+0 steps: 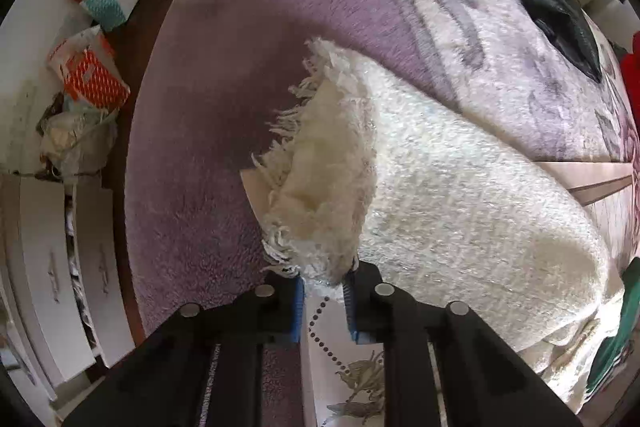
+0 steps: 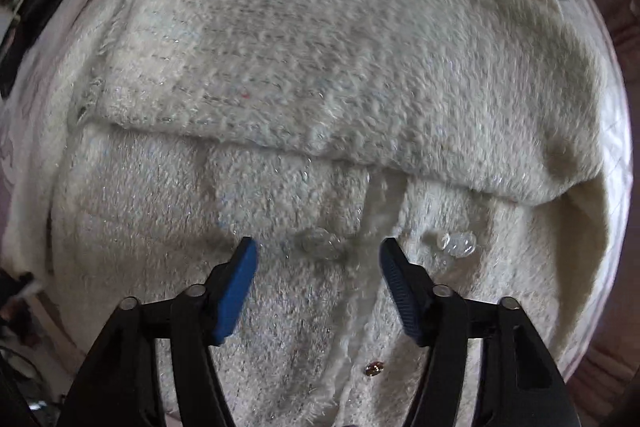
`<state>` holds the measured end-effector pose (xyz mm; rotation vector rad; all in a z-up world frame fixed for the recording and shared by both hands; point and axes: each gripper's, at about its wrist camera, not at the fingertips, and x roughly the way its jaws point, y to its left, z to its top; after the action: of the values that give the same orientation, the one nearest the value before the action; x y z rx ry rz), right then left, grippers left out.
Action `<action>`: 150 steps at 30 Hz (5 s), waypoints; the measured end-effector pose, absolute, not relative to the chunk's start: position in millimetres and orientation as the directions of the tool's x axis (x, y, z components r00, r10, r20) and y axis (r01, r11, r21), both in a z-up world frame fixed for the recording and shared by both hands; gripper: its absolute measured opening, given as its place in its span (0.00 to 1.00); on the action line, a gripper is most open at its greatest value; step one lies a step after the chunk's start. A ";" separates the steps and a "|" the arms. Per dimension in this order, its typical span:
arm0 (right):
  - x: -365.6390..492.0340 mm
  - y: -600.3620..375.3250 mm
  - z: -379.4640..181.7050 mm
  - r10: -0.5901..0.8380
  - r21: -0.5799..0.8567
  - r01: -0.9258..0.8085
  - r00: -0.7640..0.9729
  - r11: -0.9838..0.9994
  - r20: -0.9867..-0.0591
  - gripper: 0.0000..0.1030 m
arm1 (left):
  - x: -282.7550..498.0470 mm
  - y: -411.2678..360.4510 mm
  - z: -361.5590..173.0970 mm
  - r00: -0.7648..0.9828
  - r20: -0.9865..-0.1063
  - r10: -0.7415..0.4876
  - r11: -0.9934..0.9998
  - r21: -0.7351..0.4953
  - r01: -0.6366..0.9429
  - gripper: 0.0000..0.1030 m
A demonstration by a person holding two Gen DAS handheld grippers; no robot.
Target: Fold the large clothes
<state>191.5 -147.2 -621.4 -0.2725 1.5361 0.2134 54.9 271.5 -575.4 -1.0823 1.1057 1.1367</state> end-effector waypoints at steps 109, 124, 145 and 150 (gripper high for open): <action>390.1 -354.9 -591.8 0.125 0.170 0.319 0.155 0.932 -0.980 0.31 | 402.3 73.9 -571.1 0.193 -0.974 0.118 0.882 0.014 -0.470 0.96; 197.2 -239.9 -645.7 0.348 0.318 0.169 -0.199 0.933 -0.916 0.52 | 255.5 -38.8 -602.2 0.062 -0.989 0.133 0.990 0.130 -0.044 0.96; 190.1 -295.4 -560.1 0.232 0.202 0.180 -0.164 0.963 -0.959 0.70 | 261.8 -51.9 -519.5 0.244 -0.965 0.100 0.995 0.097 -0.027 0.96; 245.5 -336.0 -554.8 -0.054 -0.052 -0.041 -0.059 0.998 -0.997 0.71 | 291.4 -108.5 -563.1 0.231 -0.960 0.158 0.987 0.158 -0.019 0.96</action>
<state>245.5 -336.0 -554.8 -0.0732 1.6301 -0.0105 291.4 -108.5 -563.1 0.1215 1.3331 0.1215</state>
